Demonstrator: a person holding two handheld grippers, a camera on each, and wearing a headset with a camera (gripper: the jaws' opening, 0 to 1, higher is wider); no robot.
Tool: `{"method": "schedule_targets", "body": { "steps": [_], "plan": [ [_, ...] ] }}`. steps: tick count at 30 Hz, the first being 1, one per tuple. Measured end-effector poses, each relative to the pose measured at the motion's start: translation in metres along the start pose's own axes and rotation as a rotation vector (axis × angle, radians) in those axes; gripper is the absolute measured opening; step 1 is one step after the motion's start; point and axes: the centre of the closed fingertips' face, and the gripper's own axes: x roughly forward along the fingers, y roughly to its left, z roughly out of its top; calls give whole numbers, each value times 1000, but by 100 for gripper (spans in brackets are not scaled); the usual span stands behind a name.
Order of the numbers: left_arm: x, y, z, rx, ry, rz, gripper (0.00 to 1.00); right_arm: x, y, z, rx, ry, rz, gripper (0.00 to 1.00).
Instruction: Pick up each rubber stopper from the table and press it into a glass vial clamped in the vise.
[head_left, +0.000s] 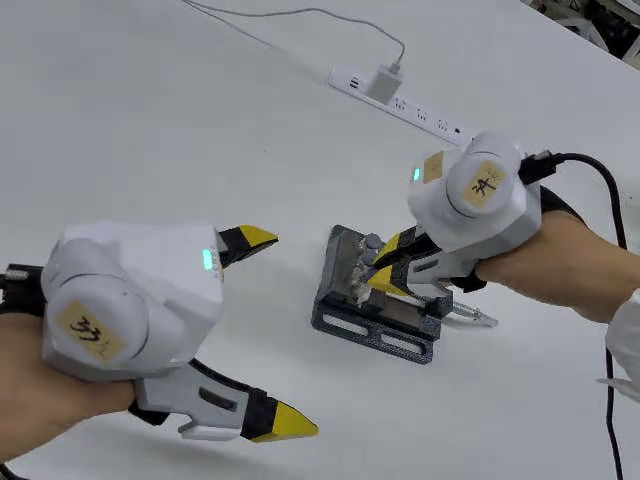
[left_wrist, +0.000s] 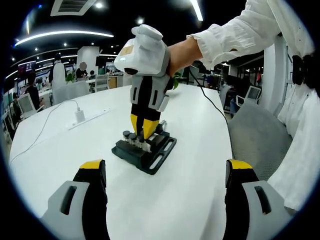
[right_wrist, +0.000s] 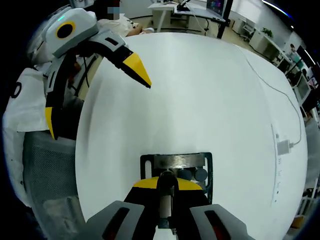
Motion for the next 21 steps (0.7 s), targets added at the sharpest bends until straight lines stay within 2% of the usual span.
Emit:
{"method": "schedule_targets", "body": {
  "steps": [10,19,21],
  "plan": [
    [-1,1,0,-12,-7,3,97,2,0,0,-49,47,4,5],
    [0,1,1,-17,-13,1,95,3,1,1,-53,70,2,5],
    [1,1,2,-16,-15,0,95,3,-1,0,-28,61,8,5]
  ]
}}
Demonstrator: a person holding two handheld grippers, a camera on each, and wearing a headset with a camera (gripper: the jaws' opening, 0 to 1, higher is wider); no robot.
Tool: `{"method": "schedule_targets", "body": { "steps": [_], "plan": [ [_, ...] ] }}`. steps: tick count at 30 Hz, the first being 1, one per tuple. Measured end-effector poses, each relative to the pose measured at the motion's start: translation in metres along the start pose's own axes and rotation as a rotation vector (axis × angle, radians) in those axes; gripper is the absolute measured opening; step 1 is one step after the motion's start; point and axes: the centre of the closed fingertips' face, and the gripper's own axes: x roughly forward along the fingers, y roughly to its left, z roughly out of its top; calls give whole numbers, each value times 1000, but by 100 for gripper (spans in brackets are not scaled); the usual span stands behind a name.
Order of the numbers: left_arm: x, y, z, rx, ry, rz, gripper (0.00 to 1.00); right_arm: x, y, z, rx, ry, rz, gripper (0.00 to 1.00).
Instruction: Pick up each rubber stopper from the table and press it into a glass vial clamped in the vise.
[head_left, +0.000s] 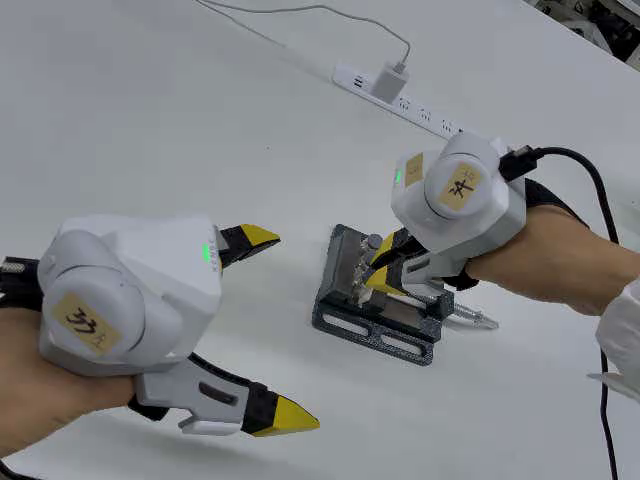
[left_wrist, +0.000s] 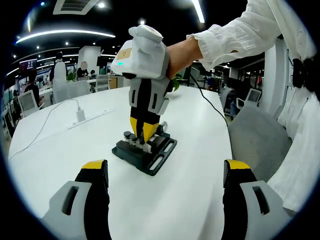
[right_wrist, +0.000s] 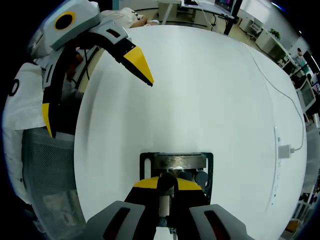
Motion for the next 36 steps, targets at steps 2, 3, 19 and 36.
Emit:
{"method": "schedule_targets", "body": {
  "steps": [2,3,19,36],
  "plan": [
    [0,0,1,0,-2,-2,95,0,-1,0,15,-10,8,4],
    [0,0,1,1,-1,-2,95,0,-1,-1,21,-18,13,4],
    [0,-2,9,-1,-11,-5,93,-1,1,0,61,-64,1,7],
    [-4,-1,3,-10,5,2,91,-17,2,4,89,-134,-9,6]
  ]
}}
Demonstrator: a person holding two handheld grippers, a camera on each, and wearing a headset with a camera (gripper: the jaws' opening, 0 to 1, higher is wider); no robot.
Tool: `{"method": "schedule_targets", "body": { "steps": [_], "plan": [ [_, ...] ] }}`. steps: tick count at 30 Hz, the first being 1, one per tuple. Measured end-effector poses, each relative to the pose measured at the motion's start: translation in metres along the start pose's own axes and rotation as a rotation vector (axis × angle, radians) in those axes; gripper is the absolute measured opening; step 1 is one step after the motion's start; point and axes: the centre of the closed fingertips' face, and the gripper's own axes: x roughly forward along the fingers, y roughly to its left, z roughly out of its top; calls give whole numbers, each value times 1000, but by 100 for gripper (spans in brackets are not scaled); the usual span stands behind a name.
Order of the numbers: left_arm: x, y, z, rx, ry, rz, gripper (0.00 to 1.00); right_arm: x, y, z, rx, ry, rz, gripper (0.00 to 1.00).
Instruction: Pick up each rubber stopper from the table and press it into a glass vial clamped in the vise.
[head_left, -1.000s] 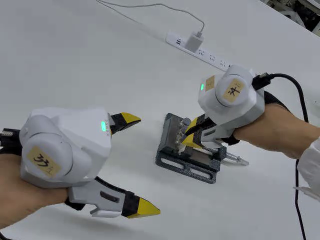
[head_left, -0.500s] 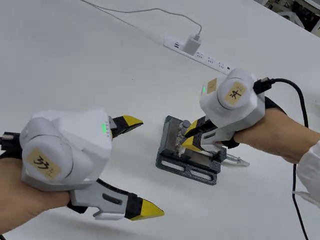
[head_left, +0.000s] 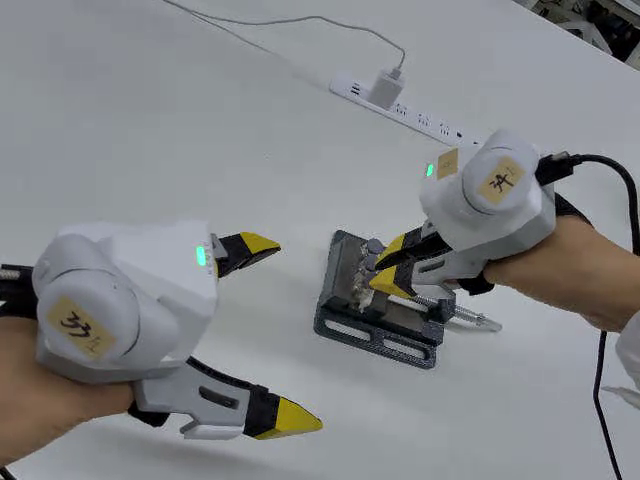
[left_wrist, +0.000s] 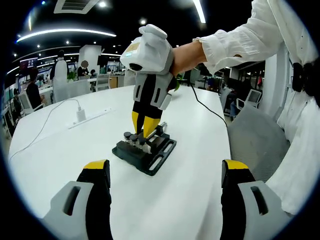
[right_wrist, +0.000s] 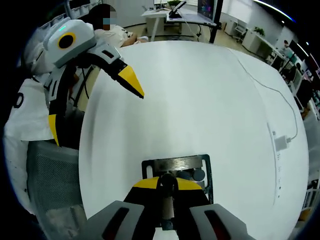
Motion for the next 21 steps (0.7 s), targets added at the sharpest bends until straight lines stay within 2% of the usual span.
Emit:
{"method": "schedule_targets", "body": {
  "steps": [7,21],
  "plan": [
    [1,-1,-2,-4,2,-7,91,2,4,-1,-5,9,11,1],
    [1,0,-2,-9,2,-12,89,11,-1,-3,-10,18,11,1]
  ]
}}
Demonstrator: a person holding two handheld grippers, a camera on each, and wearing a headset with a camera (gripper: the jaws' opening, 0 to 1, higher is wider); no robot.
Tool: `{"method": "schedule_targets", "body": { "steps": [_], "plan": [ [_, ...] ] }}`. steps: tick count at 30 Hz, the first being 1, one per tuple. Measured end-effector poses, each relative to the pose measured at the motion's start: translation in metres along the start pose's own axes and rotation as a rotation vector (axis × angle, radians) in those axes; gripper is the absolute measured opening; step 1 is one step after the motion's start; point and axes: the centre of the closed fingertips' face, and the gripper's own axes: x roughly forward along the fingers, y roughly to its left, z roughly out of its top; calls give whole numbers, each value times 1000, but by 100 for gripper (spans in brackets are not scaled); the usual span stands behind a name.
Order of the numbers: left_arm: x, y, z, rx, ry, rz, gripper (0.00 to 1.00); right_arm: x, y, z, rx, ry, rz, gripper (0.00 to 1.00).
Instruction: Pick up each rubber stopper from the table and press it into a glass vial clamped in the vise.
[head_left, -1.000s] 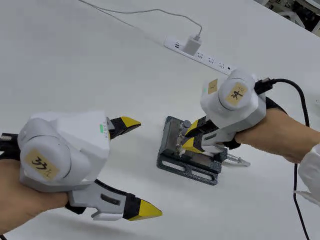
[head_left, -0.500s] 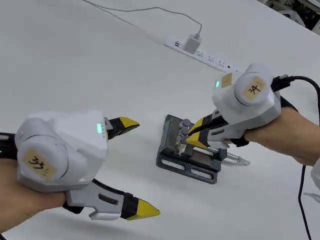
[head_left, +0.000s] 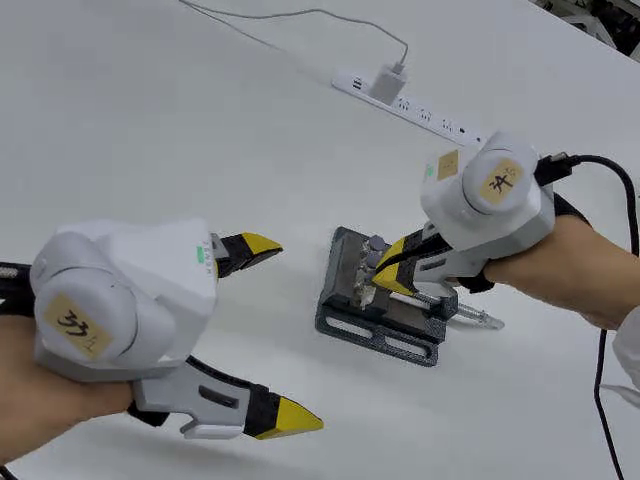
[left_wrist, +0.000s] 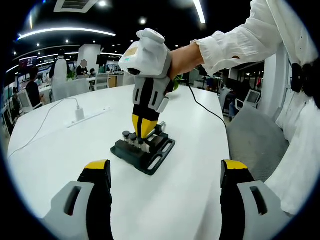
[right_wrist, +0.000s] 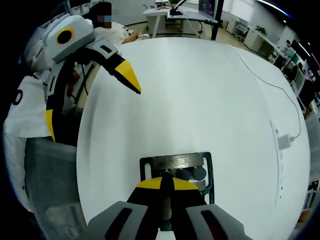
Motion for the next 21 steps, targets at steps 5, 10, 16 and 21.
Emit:
{"method": "schedule_targets", "body": {
  "steps": [5,10,16,21],
  "plan": [
    [1,0,-2,-1,4,-4,89,0,3,2,-49,21,-10,1],
    [2,0,-2,-2,3,-6,88,1,-1,0,-64,35,-7,1],
    [2,4,-1,-4,-3,2,89,3,-2,-3,-78,75,16,0],
    [1,7,-2,-9,-7,8,88,3,-4,-4,1,48,31,0]
  ]
}}
